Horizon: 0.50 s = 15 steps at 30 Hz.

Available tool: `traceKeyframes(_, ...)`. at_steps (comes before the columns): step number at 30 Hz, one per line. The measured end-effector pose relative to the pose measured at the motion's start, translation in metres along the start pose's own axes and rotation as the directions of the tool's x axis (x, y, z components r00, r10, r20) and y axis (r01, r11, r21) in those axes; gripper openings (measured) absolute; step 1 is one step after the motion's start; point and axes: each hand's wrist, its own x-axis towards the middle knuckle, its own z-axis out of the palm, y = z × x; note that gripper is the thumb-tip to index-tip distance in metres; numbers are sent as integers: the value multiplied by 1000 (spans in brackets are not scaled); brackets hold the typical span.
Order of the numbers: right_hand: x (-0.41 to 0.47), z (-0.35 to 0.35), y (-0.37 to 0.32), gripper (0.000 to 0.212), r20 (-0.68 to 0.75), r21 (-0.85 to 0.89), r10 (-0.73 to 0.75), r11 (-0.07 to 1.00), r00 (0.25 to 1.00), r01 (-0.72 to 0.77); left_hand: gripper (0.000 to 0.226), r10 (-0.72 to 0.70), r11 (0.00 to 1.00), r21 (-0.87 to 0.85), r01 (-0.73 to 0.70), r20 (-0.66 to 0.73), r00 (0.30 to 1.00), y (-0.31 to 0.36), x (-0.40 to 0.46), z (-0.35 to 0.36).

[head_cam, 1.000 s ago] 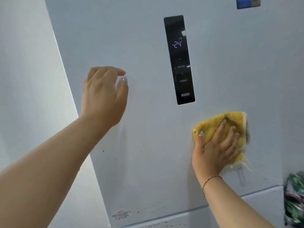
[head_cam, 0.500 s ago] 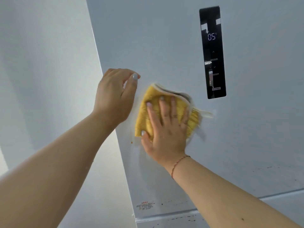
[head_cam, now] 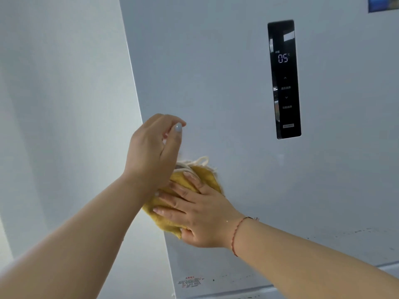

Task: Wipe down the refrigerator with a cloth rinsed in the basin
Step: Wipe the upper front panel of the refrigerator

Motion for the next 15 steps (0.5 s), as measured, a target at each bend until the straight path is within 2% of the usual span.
traceKeyframes(5, -47, -1, 22, 67, -67, -93, 34, 995, 997, -40, 37, -46, 999, -10, 47, 90, 995, 5, -20, 5)
traceKeyframes(9, -93, -2, 50, 66, -203, -116, 208, 965, 957, -234, 37, -38, 995, 102, 23, 148, 988, 8, -39, 16)
traceKeyframes(13, -137, 3, 67, 64, -306, -102, 496, 831, 812, -546, 41, -59, 990, 134, 33, 196, 979, 11, -51, 21)
traceKeyframes(15, -140, 6, 60, 62, -330, -49, 670, 691, 665, -721, 43, -83, 991, 118, 61, 195, 977, 12, -54, 20)
